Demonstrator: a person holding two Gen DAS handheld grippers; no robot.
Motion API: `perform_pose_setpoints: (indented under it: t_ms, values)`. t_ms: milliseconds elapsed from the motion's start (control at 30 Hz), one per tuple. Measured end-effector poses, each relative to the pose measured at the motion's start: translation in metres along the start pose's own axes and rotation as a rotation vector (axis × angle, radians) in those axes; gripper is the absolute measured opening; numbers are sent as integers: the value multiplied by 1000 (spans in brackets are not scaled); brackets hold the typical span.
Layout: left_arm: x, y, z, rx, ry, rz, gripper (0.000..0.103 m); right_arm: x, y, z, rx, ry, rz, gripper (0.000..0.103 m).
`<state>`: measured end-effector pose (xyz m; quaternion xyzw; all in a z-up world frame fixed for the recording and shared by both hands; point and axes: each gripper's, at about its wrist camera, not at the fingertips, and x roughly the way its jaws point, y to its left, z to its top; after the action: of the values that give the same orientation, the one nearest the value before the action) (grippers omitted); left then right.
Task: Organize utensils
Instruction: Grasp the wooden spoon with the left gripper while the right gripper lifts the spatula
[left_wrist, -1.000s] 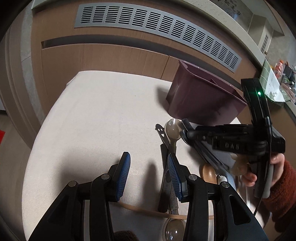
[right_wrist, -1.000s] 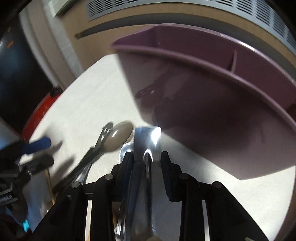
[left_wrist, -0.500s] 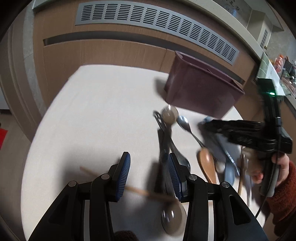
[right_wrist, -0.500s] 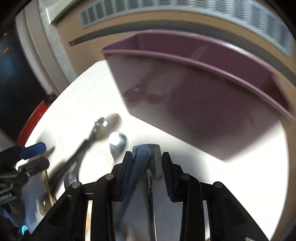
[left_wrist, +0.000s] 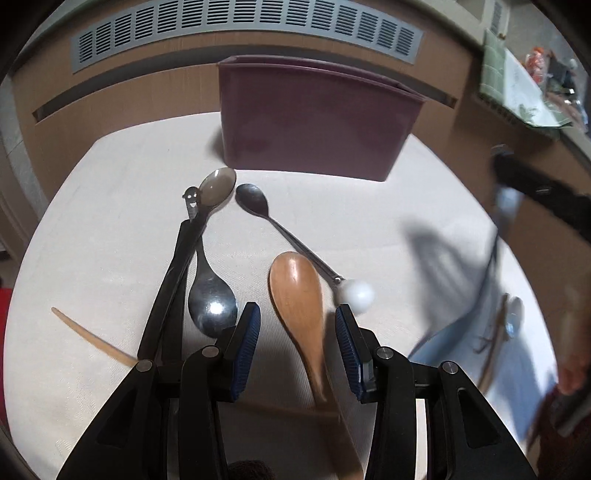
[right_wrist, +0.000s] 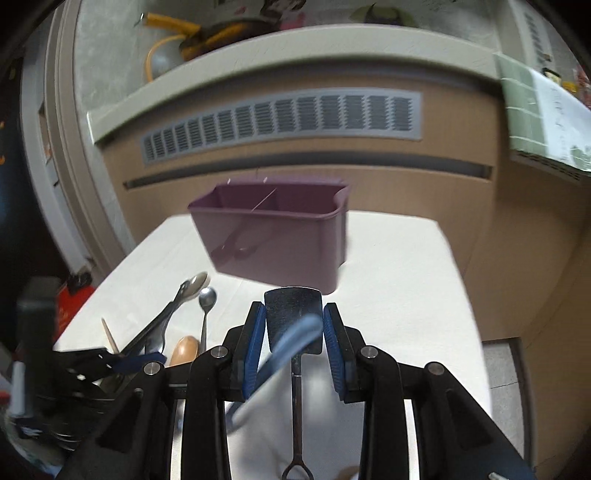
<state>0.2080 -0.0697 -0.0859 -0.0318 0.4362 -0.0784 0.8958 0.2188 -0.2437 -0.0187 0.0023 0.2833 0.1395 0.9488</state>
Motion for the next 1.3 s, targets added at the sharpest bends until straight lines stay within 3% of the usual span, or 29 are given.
perform_pose_setpoints:
  t_ms: [100, 133, 167, 300, 433, 500, 533, 633, 833, 967, 1100, 1167, 1300]
  values:
    - [4, -1, 5, -5, -1, 27, 43, -2, 1, 5, 0, -36, -17, 28]
    - [5, 0, 5, -4, -1, 32, 43, -4, 0, 7, -2, -46, -28, 9]
    - [7, -1, 6, -1, -1, 40, 43, -6, -1, 10, -4, -54, -30, 2]
    - [9, -10, 5, 36, 0, 97, 43, -16, 0, 16, -20, -97, -27, 5]
    - [10, -10, 7, 35, 12, 97, 43, -16, -4, 13, -10, -82, 5, 5]
    - [9, -9, 5, 51, 5, 90, 38, -6, -9, 10, -1, -13, 52, 9]
    - [7, -9, 4, 58, 0, 84, 30, 2, -11, 7, -6, 42, 87, 13]
    - [-4, -2, 4, 34, -28, 37, 30, 23, -12, -6, -56, 164, 160, 19]
    - [-47, 21, 11, -36, -149, -27, 30, 67, 0, -29, -162, 337, 156, 20]
    - [-62, 31, 12, -54, -178, -42, 30, 98, 6, -28, -174, 408, 184, 21]
    - [-70, 44, 10, -88, -192, -57, 30, 113, 9, -19, -165, 412, 211, 25]
    - [-71, 48, 9, -103, -196, -66, 30, 121, 13, -15, -173, 410, 228, 33]
    - [-70, 51, 8, -110, -188, -76, 30, 131, 28, -8, -235, 433, 198, 40]
